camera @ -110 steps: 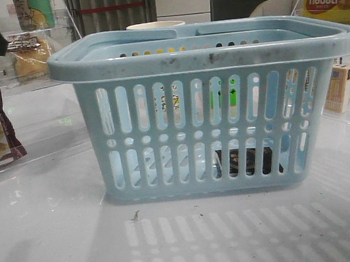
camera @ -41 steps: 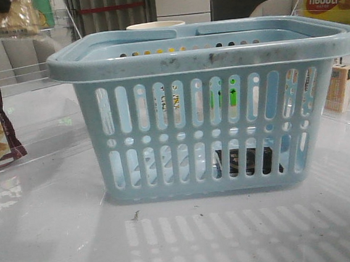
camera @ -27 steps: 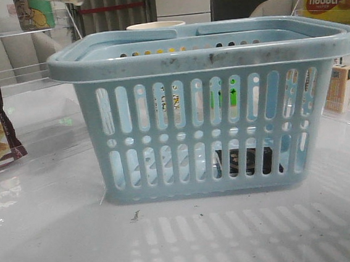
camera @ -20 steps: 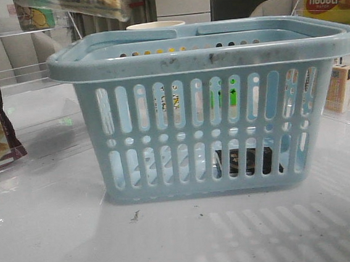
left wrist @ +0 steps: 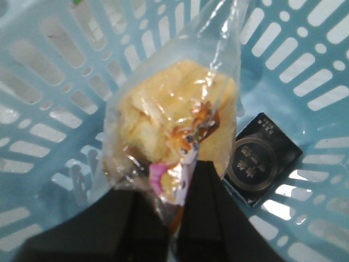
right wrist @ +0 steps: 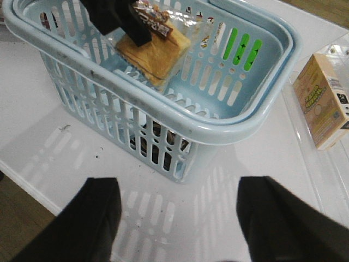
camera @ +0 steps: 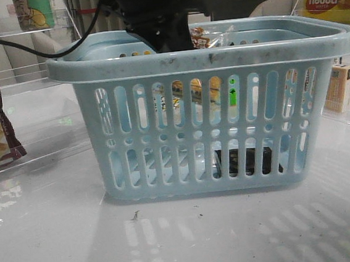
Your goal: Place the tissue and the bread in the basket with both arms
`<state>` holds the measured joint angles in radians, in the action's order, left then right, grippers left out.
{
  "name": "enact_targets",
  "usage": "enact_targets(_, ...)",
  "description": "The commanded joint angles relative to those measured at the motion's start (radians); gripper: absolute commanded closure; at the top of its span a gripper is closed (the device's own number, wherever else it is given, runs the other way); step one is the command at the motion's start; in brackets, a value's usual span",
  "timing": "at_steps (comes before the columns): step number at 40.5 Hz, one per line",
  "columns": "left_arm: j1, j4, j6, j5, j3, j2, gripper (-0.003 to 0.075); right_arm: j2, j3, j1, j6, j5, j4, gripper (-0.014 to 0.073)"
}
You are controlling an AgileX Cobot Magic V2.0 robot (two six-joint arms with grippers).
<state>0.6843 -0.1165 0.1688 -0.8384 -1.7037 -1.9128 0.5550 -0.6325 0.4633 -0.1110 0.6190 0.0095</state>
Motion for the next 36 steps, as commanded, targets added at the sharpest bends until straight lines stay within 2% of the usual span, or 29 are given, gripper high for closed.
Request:
enact_targets(1,0.007,-0.033,-0.002,0.072,-0.035,0.043,0.0484,0.000,-0.027,0.000,-0.006,-0.075,-0.009,0.0034)
enact_targets(5,0.007,-0.037,-0.002,0.070,-0.035,0.043,0.0328,0.000,-0.027,0.000,-0.006,-0.075,-0.009,0.0034)
enact_targets(8,0.007,-0.037,-0.002,0.070,-0.037,0.052,0.0285,0.000,-0.027,0.000,-0.006,-0.075,-0.009,0.0034)
enact_targets(16,-0.006,-0.021,-0.002,0.061,-0.043,0.137,0.0284,0.000,-0.027,0.000,-0.006,-0.075,-0.009,0.0034)
enact_targets(25,-0.008,-0.014,-0.002,0.051,-0.020,0.319,0.0284,0.000,-0.027,0.000,-0.006,-0.075,-0.009,0.0034)
enact_targets(36,-0.004,-0.014,-0.002,0.143,0.263,0.594,0.0285,0.000,-0.027,0.000,-0.006,-0.075,-0.009,0.0034)
